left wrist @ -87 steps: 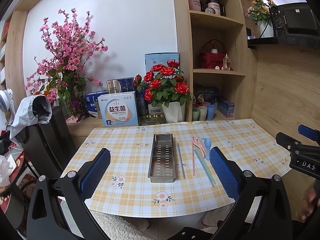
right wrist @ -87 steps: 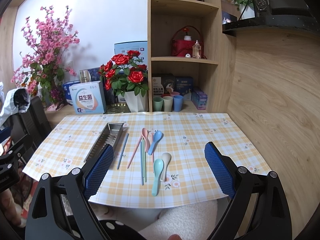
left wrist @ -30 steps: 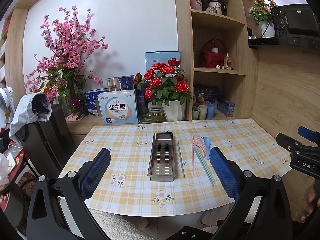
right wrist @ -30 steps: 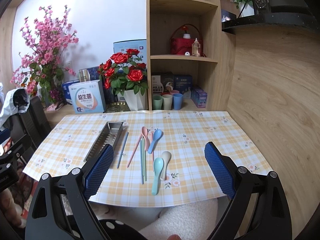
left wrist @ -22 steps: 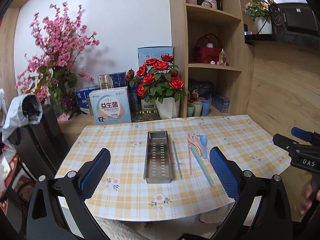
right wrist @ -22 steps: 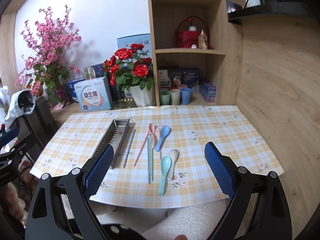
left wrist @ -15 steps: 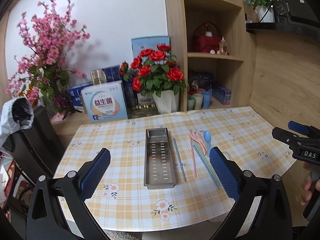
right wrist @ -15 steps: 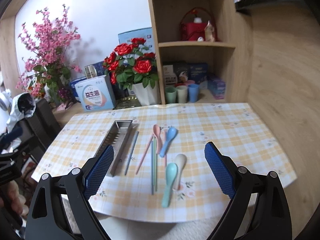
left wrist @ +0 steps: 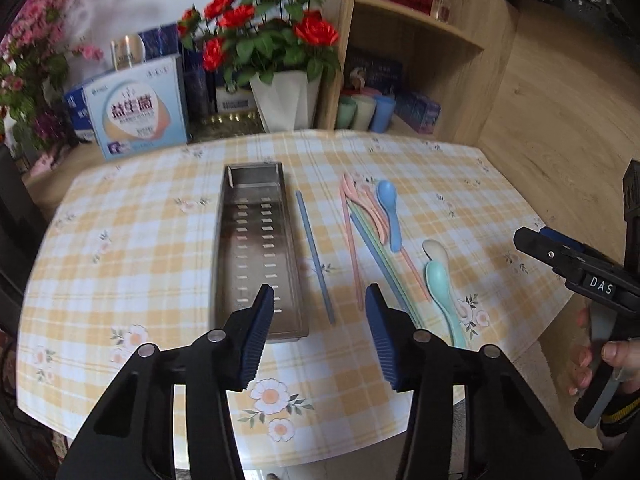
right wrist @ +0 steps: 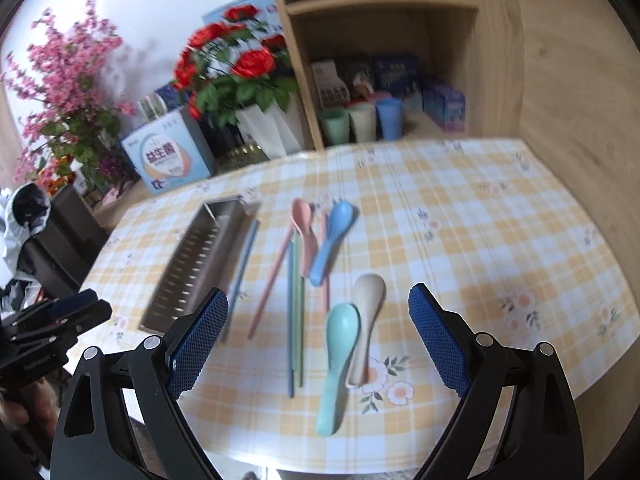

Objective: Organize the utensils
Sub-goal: 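Reach down with the left tool and grasp the single blue chopstick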

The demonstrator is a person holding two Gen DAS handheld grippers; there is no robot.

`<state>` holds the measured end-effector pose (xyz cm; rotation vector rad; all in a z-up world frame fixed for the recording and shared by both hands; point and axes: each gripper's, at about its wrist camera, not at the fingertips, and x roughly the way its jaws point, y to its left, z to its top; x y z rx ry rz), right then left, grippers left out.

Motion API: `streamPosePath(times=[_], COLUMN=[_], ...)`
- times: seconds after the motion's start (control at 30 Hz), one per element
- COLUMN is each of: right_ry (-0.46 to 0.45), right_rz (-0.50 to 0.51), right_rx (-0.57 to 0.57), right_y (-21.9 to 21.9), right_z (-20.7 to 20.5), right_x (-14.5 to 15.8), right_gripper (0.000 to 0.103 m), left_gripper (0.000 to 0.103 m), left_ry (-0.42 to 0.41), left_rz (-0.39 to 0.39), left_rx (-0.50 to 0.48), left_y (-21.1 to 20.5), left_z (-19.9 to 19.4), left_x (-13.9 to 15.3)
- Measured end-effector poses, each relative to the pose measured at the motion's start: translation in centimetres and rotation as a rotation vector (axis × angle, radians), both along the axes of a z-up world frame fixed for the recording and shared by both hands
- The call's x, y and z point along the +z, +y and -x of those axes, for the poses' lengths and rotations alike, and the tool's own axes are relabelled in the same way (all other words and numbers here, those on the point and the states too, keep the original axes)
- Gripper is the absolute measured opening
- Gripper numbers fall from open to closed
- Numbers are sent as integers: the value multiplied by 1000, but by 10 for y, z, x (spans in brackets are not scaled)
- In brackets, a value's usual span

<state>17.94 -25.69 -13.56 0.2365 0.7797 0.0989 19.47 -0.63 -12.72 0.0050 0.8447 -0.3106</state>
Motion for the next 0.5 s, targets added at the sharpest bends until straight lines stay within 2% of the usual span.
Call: streamPosePath(times=[0.13,0.27,0.3,0.5], right_ry=[57,95,99,128], right_rz=[-24,-49,-59,-118], right_rx=[-12,-17,-20,-46], right_y=[-10,-16,-18,-36], right_z=[-12,-25,-29,-51], right_x=[-24,-41,-44,-58], right_gripper=[89,89,89,89], left_gripper=[44,27,22,17], left_ry=[82,148,163,233], left_rz=[32,49,39,-29], left_rx=[7,-21,-27,-62], left_y=[-7,-22,-28,-59], left_z=[-28,-58,-67,-125], left_x=[-22,-37,-41,-62])
